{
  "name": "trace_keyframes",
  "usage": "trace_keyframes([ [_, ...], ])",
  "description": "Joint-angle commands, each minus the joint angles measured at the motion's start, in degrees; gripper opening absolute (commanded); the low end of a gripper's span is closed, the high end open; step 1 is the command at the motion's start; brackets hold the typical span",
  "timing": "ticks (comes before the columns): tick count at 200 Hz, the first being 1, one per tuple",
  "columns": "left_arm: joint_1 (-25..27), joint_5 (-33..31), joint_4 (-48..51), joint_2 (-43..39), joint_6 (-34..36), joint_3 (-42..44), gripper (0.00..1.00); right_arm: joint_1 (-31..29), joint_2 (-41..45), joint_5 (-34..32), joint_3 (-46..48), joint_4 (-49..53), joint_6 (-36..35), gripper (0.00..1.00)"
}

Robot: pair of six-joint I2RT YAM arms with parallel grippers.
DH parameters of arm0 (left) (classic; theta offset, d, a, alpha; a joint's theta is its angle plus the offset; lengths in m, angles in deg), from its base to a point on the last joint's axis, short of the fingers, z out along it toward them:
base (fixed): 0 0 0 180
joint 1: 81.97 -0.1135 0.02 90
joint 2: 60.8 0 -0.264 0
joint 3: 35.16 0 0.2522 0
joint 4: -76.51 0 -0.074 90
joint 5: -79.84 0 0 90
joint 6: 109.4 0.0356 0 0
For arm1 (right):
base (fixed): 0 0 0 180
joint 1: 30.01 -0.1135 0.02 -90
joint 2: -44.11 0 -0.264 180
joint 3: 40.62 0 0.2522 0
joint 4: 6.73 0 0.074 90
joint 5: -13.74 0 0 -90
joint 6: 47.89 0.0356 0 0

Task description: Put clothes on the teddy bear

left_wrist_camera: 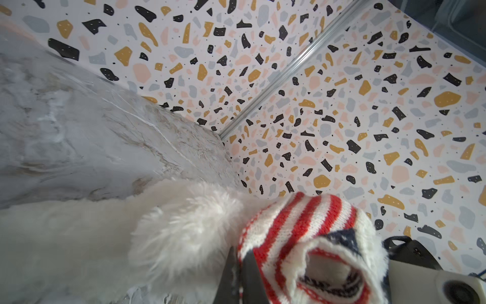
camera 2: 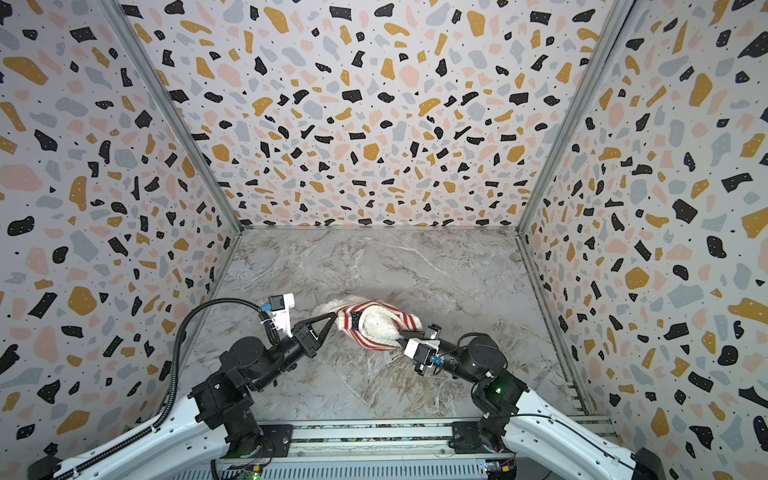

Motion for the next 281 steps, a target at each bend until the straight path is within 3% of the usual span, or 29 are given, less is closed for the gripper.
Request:
trace_keyframes([
  [1, -1.9, -5.31, 3.16, 0.17, -1.98, 1.01, 0.0, -2.36, 1.17, -0.25, -3.01, -2.6, -2.95, 0.0],
  [38, -2.01, -5.73, 4.93, 1.86, -1.93, 0.43, 0.0, -4.94, 0.41, 0.88, -4.98, 0.0, -5.51, 0.0],
  [96, -1.9, 5.73, -7.53, 1.69, 3.33, -2.47, 0.0, -10.3, -8.74, -7.99, -9.73, 8.09, -9.72, 0.0],
  [133, -1.92, 2.06, -4.55, 0.85, 3.06, -2.44, 0.0, -16.74, -13.8, -15.06, -13.61, 14.08, -14.82, 0.0],
  [166, -2.02, -6.28, 7.41, 2.29, 1.97, -3.7, 0.0, -23.56, -13.27, -21.2, -14.23, 13.01, -19.33, 0.0],
  [198, -2.0, -10.52, 14.19, 3.86, 3.37, -5.04, 0.0, -29.97, -13.14, -26.24, -15.81, 13.73, -22.43, 0.0],
  [245, -1.99, -11.36, 18.06, 6.52, 4.9, -4.68, 0.0, -34.3, -9.92, -26.26, -15.69, 11.1, -23.97, 0.0],
  [281, -1.99, -6.66, 16.27, 6.82, 8.66, -4.06, 0.0, -34.31, -6.39, -26.21, -15.28, 9.18, -21.75, 0.0],
])
